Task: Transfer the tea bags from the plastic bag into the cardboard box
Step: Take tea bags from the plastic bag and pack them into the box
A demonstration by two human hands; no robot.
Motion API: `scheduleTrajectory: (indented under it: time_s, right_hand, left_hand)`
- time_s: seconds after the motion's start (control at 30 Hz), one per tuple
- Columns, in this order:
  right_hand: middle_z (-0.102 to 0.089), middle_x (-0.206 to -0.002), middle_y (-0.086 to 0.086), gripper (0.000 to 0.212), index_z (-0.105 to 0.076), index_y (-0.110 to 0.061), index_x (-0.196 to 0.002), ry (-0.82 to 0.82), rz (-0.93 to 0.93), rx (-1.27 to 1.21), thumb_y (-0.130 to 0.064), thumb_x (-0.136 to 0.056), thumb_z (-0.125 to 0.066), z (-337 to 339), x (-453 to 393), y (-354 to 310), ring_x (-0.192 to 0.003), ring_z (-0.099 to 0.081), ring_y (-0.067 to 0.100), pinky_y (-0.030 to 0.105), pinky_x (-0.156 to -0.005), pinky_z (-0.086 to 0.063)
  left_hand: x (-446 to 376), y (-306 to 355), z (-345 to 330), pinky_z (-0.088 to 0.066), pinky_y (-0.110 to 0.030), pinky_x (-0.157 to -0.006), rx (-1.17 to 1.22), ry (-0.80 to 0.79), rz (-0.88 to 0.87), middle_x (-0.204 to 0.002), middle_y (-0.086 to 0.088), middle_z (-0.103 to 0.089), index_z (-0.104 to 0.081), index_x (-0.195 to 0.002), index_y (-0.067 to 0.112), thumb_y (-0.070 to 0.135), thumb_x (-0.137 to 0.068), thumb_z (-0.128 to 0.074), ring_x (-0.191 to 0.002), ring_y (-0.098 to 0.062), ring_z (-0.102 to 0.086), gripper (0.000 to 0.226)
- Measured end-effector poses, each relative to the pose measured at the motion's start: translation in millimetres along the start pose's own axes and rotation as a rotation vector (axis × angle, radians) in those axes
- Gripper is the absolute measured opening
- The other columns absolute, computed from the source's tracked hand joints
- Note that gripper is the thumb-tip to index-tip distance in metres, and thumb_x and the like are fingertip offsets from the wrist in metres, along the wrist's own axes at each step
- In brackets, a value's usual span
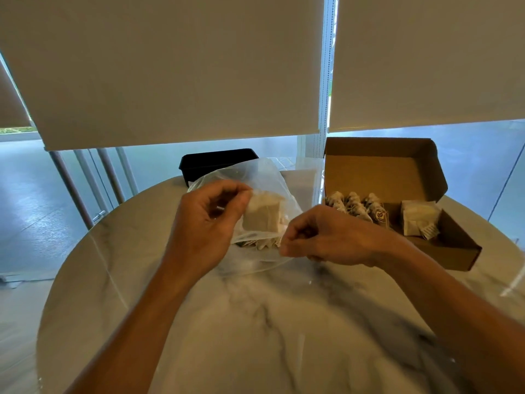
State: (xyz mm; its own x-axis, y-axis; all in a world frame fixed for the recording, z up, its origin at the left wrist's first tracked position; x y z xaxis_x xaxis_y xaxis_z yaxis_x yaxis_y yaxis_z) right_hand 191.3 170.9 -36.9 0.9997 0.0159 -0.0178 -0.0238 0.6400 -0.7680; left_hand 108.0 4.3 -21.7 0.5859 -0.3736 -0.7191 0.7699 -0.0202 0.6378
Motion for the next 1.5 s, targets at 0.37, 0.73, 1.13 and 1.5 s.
scheduleTrajectory:
  time_s: [0.37,0.73,1.13,1.5]
  right_hand:
    - [-0.067,-0.068,-0.016,0.026,-0.064,-0.035,-0.107,0.101,-0.005,0.064,-0.032,-0.082,-0.07,13,4,-1,-0.065,-0.064,0.006,0.014,-0.06,-0.046]
    - [-0.065,-0.071,-0.005,0.017,-0.07,-0.018,-0.084,0.009,0.05,0.078,-0.033,-0.088,-0.063,-27,-5,-13,-0.06,-0.057,0.002,0.017,-0.061,-0.048]
    - [-0.072,-0.076,-0.009,0.017,-0.062,-0.027,-0.096,0.412,0.078,-0.097,-0.022,-0.081,-0.069,32,6,-5,-0.067,-0.069,0.008,0.017,-0.055,-0.052]
    - [-0.074,-0.085,-0.013,0.012,-0.075,-0.027,-0.088,0.415,0.12,-0.088,-0.02,-0.08,-0.07,25,5,-13,-0.077,-0.066,0.002,0.016,-0.066,-0.055]
  left_hand:
    - [-3,3,15,-0.05,-0.012,-0.066,-0.005,0.234,-0.005,-0.081,0.024,-0.068,-0.064,-0.09,0.038,0.02,-0.09,-0.061,-0.08,-0.001,-0.064,0.019]
    - [-4,6,24,-0.048,-0.011,-0.065,0.023,0.36,-0.014,-0.082,0.013,-0.066,-0.065,-0.093,0.032,0.019,-0.09,-0.061,-0.069,-0.002,-0.06,0.014]
    - [-4,-8,20,-0.048,-0.007,-0.064,-0.147,0.23,0.046,-0.083,0.025,-0.063,-0.064,-0.091,0.038,0.023,-0.088,-0.064,-0.08,0.001,-0.062,0.015]
    - [5,-13,-12,-0.052,-0.022,-0.065,-0.103,0.006,0.125,-0.08,0.014,-0.072,-0.074,-0.088,0.029,0.024,-0.083,-0.07,-0.076,-0.01,-0.064,0.008]
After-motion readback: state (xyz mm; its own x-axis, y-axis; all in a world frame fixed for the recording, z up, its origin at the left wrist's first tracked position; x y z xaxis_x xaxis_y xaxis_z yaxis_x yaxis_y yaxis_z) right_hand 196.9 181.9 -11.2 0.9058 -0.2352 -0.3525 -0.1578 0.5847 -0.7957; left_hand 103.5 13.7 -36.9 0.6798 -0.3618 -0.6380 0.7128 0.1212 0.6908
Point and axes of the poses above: each hand's wrist, its own x-axis away from the middle knuckle, its own z-axis out of the back of the hand, y = z × x, the point moved 3 cm from there along -x, towards the middle knuckle
